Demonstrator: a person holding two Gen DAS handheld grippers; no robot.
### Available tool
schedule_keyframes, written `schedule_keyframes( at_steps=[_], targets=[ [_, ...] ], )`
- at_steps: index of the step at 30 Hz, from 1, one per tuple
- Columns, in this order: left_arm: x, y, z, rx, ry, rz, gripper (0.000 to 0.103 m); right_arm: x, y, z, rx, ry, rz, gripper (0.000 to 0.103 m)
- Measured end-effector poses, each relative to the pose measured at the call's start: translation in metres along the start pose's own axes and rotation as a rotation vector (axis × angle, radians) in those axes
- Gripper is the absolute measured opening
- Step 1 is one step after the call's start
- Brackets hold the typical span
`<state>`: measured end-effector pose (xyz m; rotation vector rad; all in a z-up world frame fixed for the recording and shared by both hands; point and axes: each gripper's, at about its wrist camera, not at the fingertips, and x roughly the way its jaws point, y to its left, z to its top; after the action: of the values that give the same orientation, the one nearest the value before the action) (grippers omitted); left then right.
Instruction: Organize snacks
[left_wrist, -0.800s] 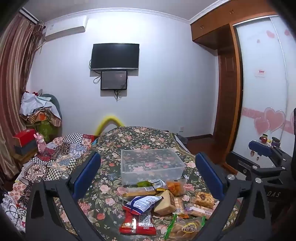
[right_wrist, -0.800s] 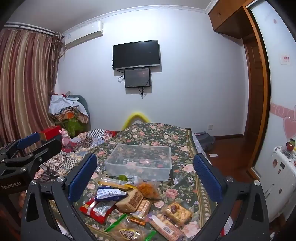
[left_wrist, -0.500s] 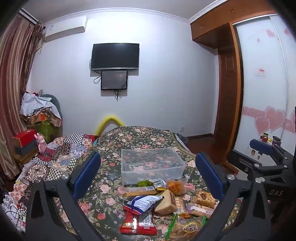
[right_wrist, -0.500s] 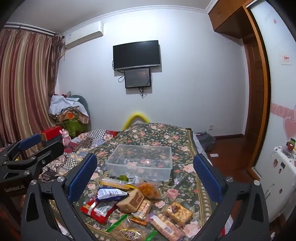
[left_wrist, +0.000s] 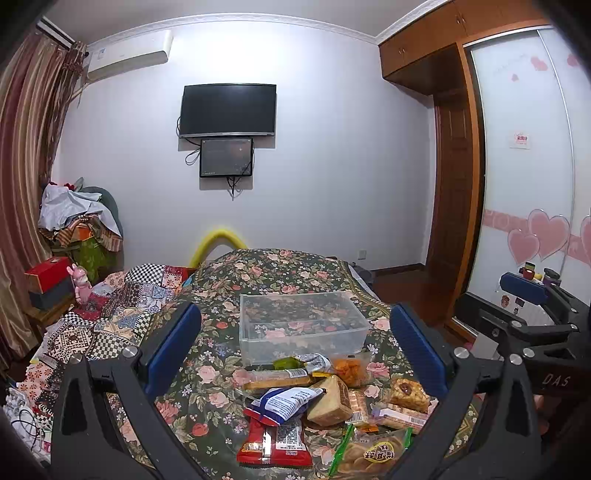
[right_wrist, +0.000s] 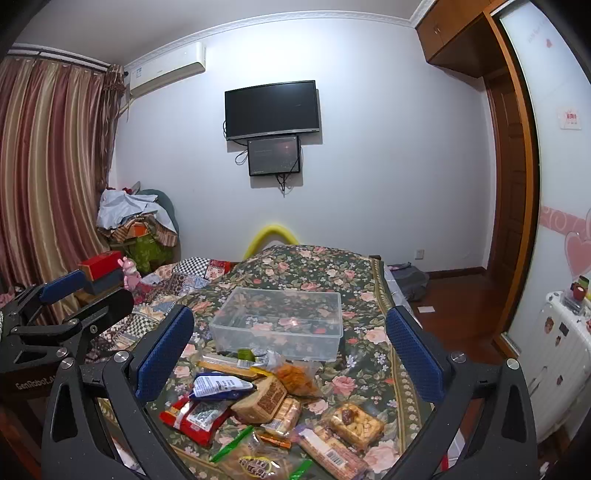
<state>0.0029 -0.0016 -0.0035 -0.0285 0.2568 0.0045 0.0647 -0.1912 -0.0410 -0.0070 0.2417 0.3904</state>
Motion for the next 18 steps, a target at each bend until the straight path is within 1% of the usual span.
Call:
schedule_keyframes(
  at_steps=[18],
  targets=[
    [0.0011, 0.0000, -0.0011, 0.007, 0.003, 0.005, 0.103, -0.0009, -0.0016, 0.0008, 0.001, -0.002, -0.002, 0.103]
  ],
)
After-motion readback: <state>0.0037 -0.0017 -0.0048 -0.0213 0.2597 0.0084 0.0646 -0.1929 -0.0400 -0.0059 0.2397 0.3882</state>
